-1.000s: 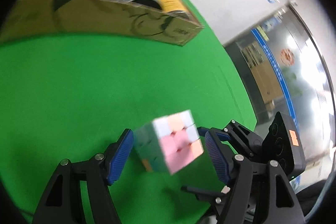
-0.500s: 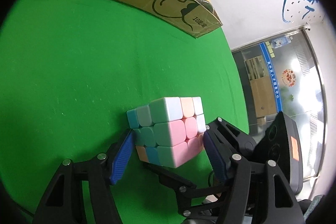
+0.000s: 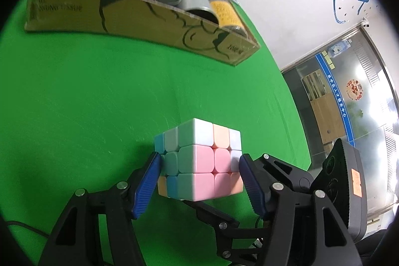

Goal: Organize rigid objects
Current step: 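Grasp the pastel Rubik's cube with the right tool, then lift the cube and lower it into the small box compartment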

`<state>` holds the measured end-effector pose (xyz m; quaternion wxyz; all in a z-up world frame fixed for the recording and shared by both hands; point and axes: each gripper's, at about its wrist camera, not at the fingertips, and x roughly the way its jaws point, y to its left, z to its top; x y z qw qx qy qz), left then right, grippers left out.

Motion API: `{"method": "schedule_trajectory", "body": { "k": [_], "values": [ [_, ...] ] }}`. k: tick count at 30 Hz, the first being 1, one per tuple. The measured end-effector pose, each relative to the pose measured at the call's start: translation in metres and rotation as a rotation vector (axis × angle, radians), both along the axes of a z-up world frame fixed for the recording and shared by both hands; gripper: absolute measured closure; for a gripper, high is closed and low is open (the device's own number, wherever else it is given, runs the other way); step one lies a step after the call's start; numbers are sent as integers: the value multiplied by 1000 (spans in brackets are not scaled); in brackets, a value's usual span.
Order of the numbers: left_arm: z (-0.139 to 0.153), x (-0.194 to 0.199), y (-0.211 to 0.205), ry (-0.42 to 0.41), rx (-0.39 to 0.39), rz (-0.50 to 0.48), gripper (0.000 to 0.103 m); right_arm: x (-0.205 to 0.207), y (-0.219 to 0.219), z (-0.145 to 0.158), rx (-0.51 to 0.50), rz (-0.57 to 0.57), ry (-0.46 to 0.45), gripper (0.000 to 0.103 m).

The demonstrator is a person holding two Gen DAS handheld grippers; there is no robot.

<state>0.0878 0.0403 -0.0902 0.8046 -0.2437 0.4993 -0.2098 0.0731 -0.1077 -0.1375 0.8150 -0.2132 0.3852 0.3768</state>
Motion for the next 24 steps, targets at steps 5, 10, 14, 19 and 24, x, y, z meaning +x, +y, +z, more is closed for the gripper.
{"method": "schedule_trajectory", "body": {
  "k": [5, 10, 14, 19, 24],
  "values": [
    [20, 2, 12, -58, 15, 13, 40, 3, 14, 23, 2, 18, -50, 60],
    [47, 18, 18, -107, 13, 39, 40, 22, 36, 52, -5, 55, -95, 60],
    [73, 34, 28, -160, 37, 58, 40, 44, 56, 79, 9, 74, -140, 60],
    [103, 58, 46, -213, 82, 79, 40, 80, 91, 110, 26, 78, -168, 60],
    [120, 85, 73, -245, 98, 112, 40, 117, 127, 134, 50, 97, -173, 60]
  ]
}}
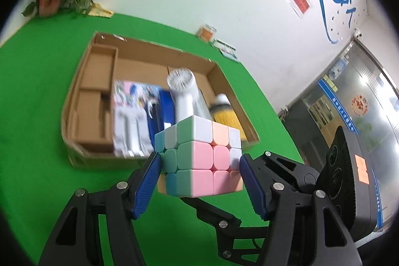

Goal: Organize rigid objects
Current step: 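Lift the cube and lower it into the small box compartment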

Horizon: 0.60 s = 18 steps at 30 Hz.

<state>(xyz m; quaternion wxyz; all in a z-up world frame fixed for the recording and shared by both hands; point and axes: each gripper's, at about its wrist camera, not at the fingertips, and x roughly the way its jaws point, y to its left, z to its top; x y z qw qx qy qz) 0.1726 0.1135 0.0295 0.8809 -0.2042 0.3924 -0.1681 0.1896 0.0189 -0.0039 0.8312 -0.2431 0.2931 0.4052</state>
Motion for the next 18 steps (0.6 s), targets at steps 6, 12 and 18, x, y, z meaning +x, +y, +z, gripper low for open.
{"method": "schedule_trajectory", "body": {
  "k": [6, 12, 18],
  "values": [
    [3, 40, 35, 15, 12, 37, 40, 46, 47, 7, -16, 33, 31, 60],
    [-15, 78, 81, 70, -36, 102, 40, 97, 99, 1, -37, 78, 116, 61],
    [-44, 101, 110, 146, -49, 143, 40, 125, 140, -23, -66, 103, 208, 62]
  ]
}}
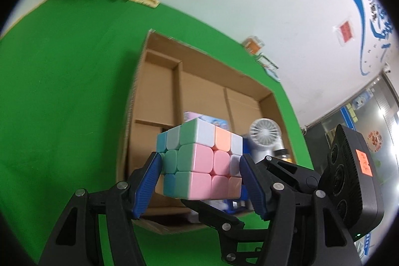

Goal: Organize rigid objects
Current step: 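Lift the cube and lower it into the small box compartment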

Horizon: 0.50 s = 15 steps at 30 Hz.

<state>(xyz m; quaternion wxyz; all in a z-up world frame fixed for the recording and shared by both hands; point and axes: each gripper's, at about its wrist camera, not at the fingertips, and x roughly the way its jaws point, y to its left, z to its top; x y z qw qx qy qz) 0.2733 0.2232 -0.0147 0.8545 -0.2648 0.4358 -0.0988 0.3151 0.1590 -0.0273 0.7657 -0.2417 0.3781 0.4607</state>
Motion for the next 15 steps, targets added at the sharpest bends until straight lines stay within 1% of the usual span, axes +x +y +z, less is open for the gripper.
{"method": "schedule_trajectory", "body": {
  "k": [2, 4, 7, 9, 10, 12, 14, 15],
  "values": [
    [-11, 9, 3, 26, 0, -1, 40, 12, 9, -10, -19, -11, 24, 62],
    [-18, 15, 5, 43, 3, -2, 48, 23, 16, -17, -36, -32, 39, 62],
    [-23, 19, 9, 55, -20, 13, 49, 34, 18, -21, -18, -40, 63, 62],
    [-21, 14, 10, 42, -21, 29, 48, 34, 20, -16, -18, -48, 47, 59],
    [-15, 7, 7, 17, 14, 46, 48, 25, 12, -18, -20, -53, 32, 55],
    [-1, -7, 2, -41, 55, 63, 46, 17, 3, -9, -8, -70, -16, 35],
    [11, -23, -3, -92, 100, 89, 45, 7, -17, -8, 17, -107, -52, 26],
    [21, -37, -11, -137, 148, 114, 39, 3, -29, -5, 34, -137, -64, 22]
  ]
}}
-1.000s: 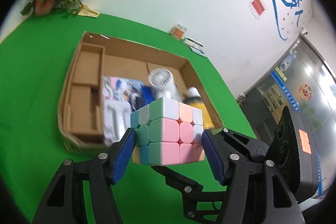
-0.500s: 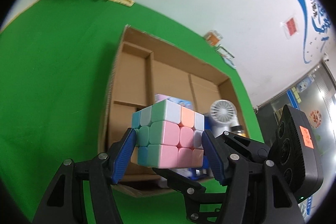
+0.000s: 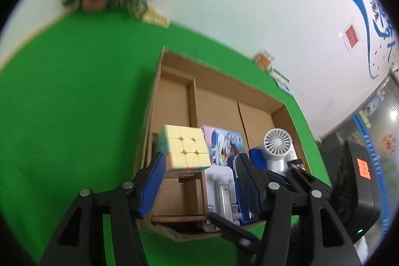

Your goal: Organize rigid objects

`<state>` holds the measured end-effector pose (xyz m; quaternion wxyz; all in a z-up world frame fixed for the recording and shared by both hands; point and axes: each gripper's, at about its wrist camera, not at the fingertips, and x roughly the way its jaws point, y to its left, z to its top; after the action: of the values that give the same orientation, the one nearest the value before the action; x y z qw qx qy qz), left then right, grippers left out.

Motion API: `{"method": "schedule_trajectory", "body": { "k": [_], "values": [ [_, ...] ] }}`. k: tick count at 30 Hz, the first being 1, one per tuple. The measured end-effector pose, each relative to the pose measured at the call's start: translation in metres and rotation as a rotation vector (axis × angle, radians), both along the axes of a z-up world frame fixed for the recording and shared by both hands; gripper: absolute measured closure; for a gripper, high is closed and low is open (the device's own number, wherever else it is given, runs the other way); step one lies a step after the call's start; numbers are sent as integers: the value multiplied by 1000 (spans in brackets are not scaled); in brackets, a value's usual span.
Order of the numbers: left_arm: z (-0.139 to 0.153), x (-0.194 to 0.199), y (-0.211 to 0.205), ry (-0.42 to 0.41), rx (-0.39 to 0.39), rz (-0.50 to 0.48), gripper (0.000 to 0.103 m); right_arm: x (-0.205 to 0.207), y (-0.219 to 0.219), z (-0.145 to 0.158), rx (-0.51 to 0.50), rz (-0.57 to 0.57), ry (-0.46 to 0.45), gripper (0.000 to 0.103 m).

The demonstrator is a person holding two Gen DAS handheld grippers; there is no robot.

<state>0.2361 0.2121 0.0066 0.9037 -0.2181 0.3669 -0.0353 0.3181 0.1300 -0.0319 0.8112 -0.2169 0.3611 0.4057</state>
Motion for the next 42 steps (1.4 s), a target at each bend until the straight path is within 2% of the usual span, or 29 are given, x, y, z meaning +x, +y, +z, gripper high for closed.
{"method": "schedule_trajectory", "body": {
  "k": [1, 3, 5, 6, 8, 12, 17, 22, 33, 42],
  "values": [
    [5, -8, -4, -26, 31, 14, 31, -6, -11, 5, 19, -35, -10, 19],
    [18, -40, -30, -122, 150, 51, 21, -25, -39, 11, 57, -119, -27, 5],
    [22, -63, -51, -189, 239, 55, 21, -49, -76, 12, 84, -182, -45, 4],
    [22, -78, -67, -221, 284, 48, 20, -73, -94, 15, 84, -210, -54, 3],
    [17, -92, -89, -242, 331, 28, 20, -100, -130, 8, 75, -288, -80, 3],
    [6, -124, -132, -243, 409, 24, 20, -123, -200, 3, 111, -443, -89, 2],
    [0, -137, -157, -211, 400, 48, 20, -156, -260, -2, 137, -534, -87, 2],
    [1, -153, -171, -216, 414, 75, 20, -170, -278, -9, 156, -559, -102, 2],
    [0, -174, -187, -198, 396, 54, 20, -204, -291, -2, 175, -563, -132, 2],
    [-2, -181, -194, -199, 414, 55, 20, -215, -294, 0, 174, -571, -142, 2]
  ]
}}
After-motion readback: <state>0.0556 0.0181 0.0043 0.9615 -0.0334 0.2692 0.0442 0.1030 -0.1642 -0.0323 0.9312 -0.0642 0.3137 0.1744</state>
